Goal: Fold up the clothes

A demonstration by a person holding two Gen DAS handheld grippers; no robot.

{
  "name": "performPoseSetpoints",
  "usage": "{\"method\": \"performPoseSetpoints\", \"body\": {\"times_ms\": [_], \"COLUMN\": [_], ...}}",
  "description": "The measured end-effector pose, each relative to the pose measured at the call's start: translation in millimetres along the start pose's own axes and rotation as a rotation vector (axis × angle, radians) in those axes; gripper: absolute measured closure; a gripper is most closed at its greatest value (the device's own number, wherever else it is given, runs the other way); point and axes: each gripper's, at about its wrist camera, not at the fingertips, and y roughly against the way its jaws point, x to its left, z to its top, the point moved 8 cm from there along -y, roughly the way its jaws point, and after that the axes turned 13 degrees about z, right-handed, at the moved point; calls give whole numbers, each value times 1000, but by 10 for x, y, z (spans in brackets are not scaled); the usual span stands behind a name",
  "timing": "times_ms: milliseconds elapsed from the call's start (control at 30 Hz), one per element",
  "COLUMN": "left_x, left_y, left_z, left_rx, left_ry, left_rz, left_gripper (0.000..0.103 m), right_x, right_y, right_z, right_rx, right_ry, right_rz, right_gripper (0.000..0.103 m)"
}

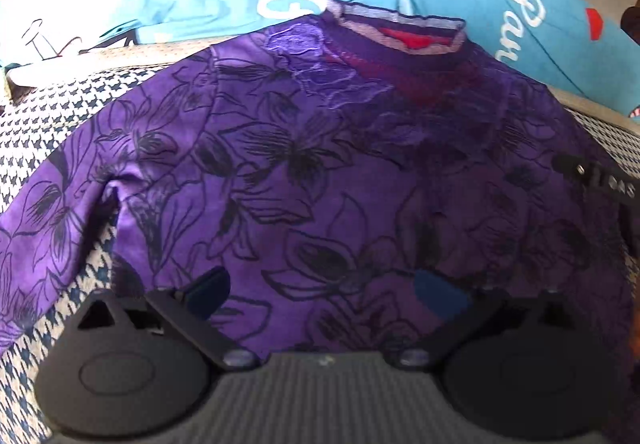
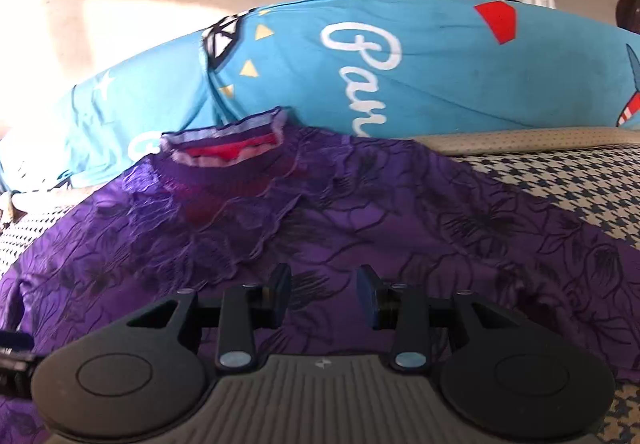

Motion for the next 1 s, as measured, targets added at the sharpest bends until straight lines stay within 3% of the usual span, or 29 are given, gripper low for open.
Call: {"method": "performPoseSetpoints", "body": {"times_ms": [333, 700, 933, 1000], "left_x": [-211, -263, -270, -278], "left_y": [-24, -129, -179, -193], "left_z": [-15, -13, -21, -33], "left_rx": [17, 55, 67, 68], "left_ry": [-9, -2, -7, -15], "left_rz": [-18, -11, -4, 1], "left_gripper": [0, 0, 0, 0], "right_x": [-394, -613, -728, -742], "right_y": [-154, -448, -641, -679], "right_z": [372, 562, 549, 546], "right_rx": [-92, -101, -95, -100], "right_ry": [-60, -87, -88, -73], "right_rz": [-67, -67, -108, -127], "right_gripper": [66, 60, 60, 65]}}
